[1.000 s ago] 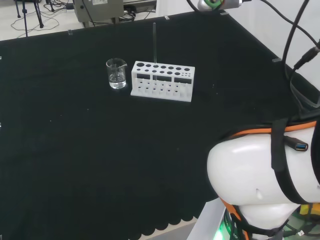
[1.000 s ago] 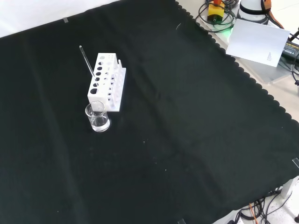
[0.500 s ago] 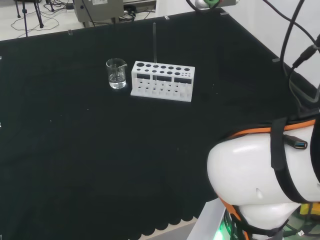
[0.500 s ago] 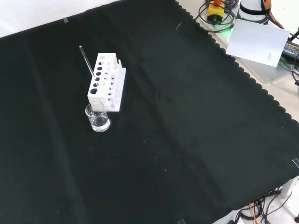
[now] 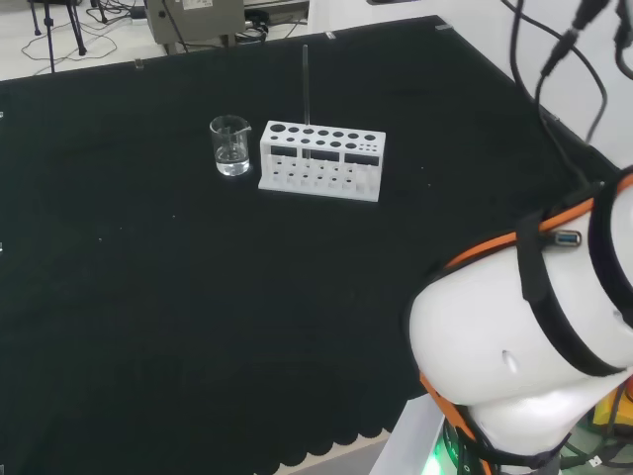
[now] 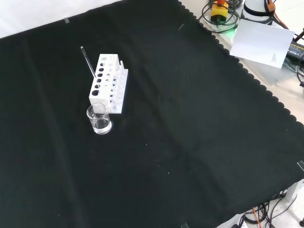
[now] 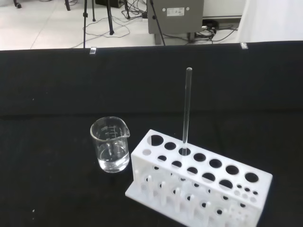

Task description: Take the glass rod from the white test tube rack.

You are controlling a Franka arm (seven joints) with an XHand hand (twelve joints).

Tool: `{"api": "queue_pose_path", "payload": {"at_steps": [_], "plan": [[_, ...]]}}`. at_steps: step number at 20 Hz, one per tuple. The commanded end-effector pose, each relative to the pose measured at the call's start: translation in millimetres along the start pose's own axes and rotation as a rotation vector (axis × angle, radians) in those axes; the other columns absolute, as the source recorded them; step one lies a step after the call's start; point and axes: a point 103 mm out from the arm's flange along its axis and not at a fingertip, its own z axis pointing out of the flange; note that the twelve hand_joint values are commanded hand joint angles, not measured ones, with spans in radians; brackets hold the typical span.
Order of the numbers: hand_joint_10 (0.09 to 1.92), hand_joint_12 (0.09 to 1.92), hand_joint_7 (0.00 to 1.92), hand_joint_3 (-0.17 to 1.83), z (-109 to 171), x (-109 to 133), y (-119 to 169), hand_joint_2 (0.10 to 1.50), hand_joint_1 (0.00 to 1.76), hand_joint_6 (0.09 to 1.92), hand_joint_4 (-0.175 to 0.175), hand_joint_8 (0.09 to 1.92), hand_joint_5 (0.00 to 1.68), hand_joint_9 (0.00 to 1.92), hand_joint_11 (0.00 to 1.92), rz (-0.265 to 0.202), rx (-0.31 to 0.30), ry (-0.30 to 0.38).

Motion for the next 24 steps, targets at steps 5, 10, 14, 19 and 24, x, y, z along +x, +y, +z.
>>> {"api": "queue_pose_path", "payload": {"at_steps": [5, 10, 14, 19, 24], "plan": [[0.84, 1.39, 0.41, -0.17, 23.5, -39.5, 104.1, 1.2, 0.61, 0.11, -0.175, 0.92, 0.42, 0.67, 0.38, -0.031, -0.02, 0.048], [0.83, 1.36, 0.52, -0.17, 43.5, -53.4, 135.7, 1.22, 0.61, 0.4, -0.175, 0.94, 0.39, 0.78, 0.47, -0.046, -0.013, 0.07], [0.85, 1.36, 0.56, -0.17, 57.3, -60.8, 158.5, 1.23, 0.61, 0.66, -0.175, 0.96, 0.32, 0.82, 0.5, -0.061, 0.018, 0.063], [0.86, 1.36, 0.59, -0.17, 74.4, -67.4, 177.4, 1.26, 0.59, 0.78, -0.175, 0.97, 0.32, 0.86, 0.52, -0.076, 0.042, 0.06], [0.87, 1.36, 0.6, -0.17, 91.4, -67.7, 192.5, 1.27, 0.58, 0.8, -0.175, 0.98, 0.32, 0.88, 0.54, -0.095, 0.063, 0.063]]}}
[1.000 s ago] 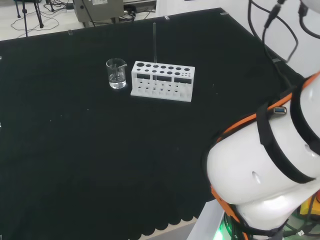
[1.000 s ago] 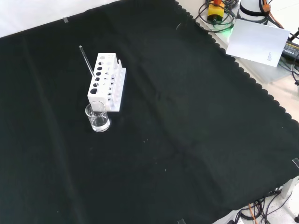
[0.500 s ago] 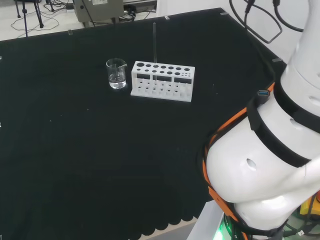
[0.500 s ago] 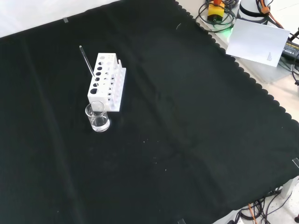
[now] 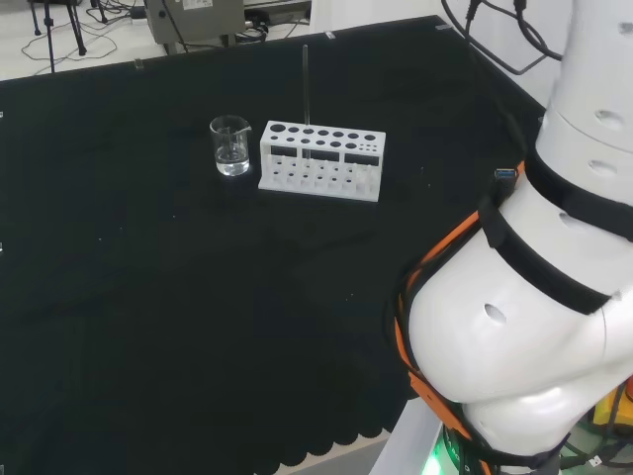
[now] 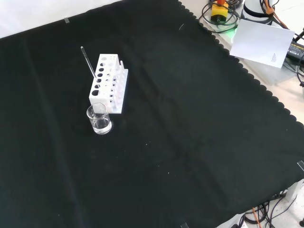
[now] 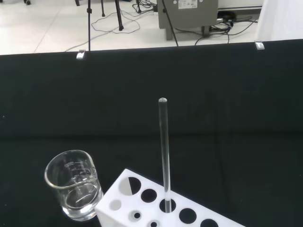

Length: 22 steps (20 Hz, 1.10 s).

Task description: Take the glass rod from the white test tube rack.

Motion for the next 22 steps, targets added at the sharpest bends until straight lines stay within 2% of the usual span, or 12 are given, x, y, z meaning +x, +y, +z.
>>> {"api": "queue_pose_path", "payload": {"at_steps": [1, 12, 19, 22], "plan": [[0.88, 1.36, 0.61, -0.17, 40.6, -17.3, 45.7, 1.27, 0.58, 0.8, -0.175, 0.98, 0.32, 0.89, 0.54, -0.05, 0.044, 0.021], [0.94, 1.35, 0.69, -0.17, 67.3, 0.7, 65.6, 1.29, 0.59, 0.85, -0.175, 1.01, 0.36, 0.99, 0.59, -0.1, 0.056, 0.026], [0.97, 1.35, 0.74, -0.17, 78.7, 9.2, 64.9, 1.29, 0.61, 0.88, -0.175, 1.02, 0.4, 1.04, 0.6, -0.105, 0.085, 0.012], [0.97, 1.35, 0.74, -0.17, 85.0, 4.7, 65.1, 1.29, 0.61, 0.89, -0.175, 1.02, 0.41, 1.05, 0.6, -0.134, 0.084, 0.032]]}}
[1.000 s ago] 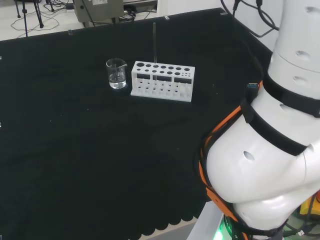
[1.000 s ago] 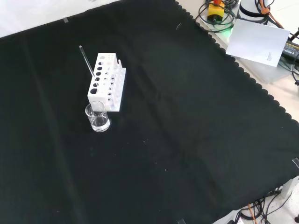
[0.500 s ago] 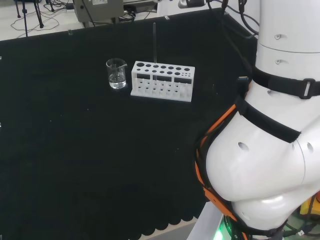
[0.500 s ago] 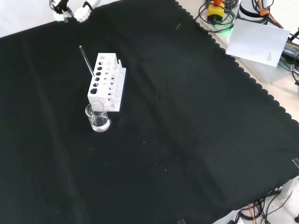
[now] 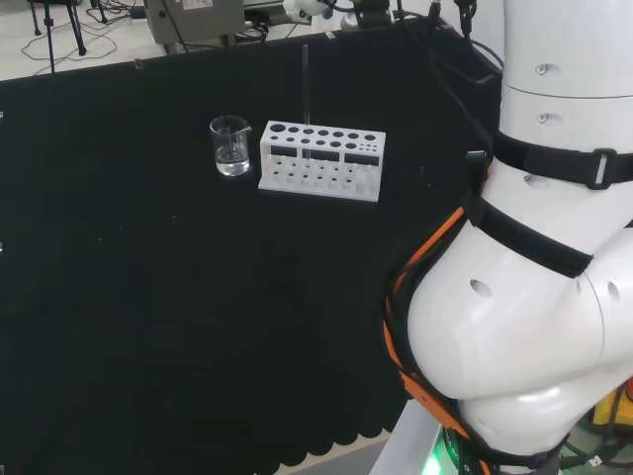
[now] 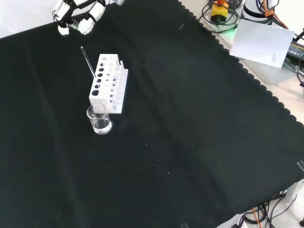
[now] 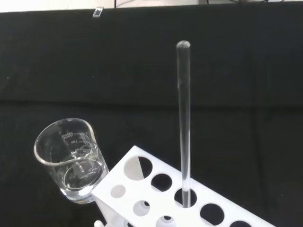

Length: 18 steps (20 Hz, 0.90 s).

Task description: Take the glass rod from the white test tube rack.

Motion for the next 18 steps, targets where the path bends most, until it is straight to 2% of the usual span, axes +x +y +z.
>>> {"api": "queue_pose_path", "payload": {"at_steps": [1, 9, 18], "plan": [[0.98, 1.35, 0.75, -0.17, 10.0, -3.1, 0.7, 1.29, 0.62, 0.89, -0.175, 1.02, 0.41, 1.06, 0.6, -0.03, 0.006, 0.017], [1.01, 1.35, 0.77, -0.17, 30.0, -7.0, 3.0, 1.29, 0.62, 0.91, -0.175, 1.02, 0.42, 1.11, 0.61, 0.003, 0.052, 0.009], [1.05, 1.35, 0.81, -0.17, 37.5, -6.2, 6.7, 1.29, 0.64, 0.94, -0.175, 1.02, 0.47, 1.17, 0.61, 0.014, 0.065, 0.004]]}}
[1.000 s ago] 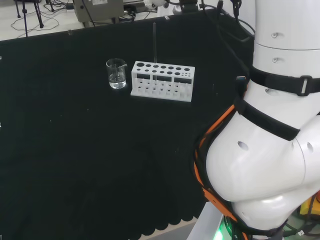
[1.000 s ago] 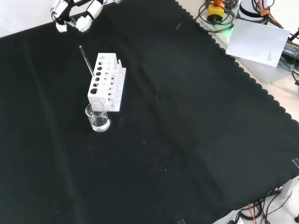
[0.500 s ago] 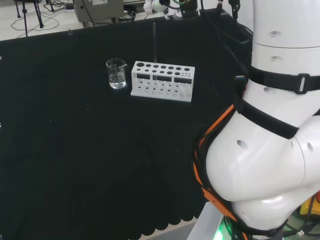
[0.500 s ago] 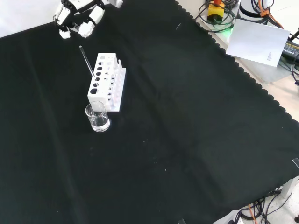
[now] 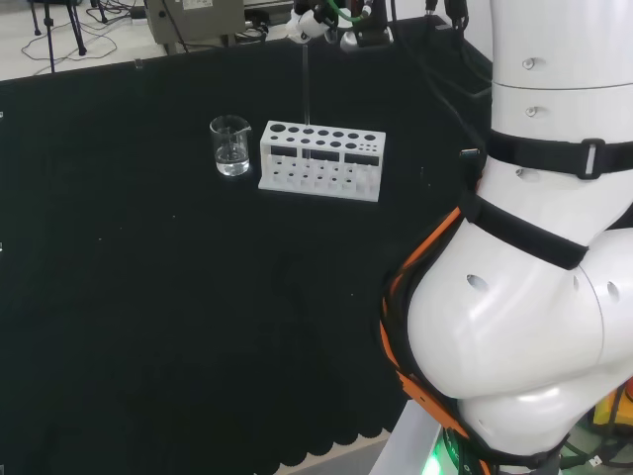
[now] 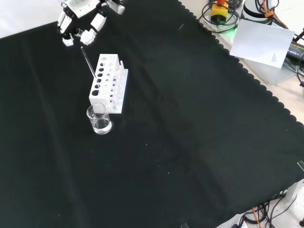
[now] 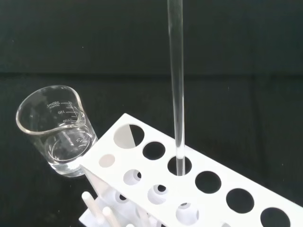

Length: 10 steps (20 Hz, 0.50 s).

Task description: Take the glass rod from the white test tube rack.

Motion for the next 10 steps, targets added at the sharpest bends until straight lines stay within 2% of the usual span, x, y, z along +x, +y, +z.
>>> {"api": "queue_pose_path", "payload": {"at_steps": [1, 3, 10], "plan": [[1.05, 1.35, 0.82, -0.17, 5.6, -1.4, 1.5, 1.29, 0.64, 0.94, -0.175, 1.02, 0.48, 1.18, 0.61, 0.0, 0.008, 0.008], [1.06, 1.35, 0.85, -0.17, 14.0, -4.7, 3.3, 1.29, 0.64, 0.95, -0.175, 1.01, 0.5, 1.2, 0.61, -0.022, 0.011, 0.018], [1.07, 1.35, 0.9, -0.17, 27.2, -5.0, 9.7, 1.28, 0.65, 0.97, -0.175, 1.02, 0.54, 1.24, 0.62, -0.003, 0.033, 0.013]]}}
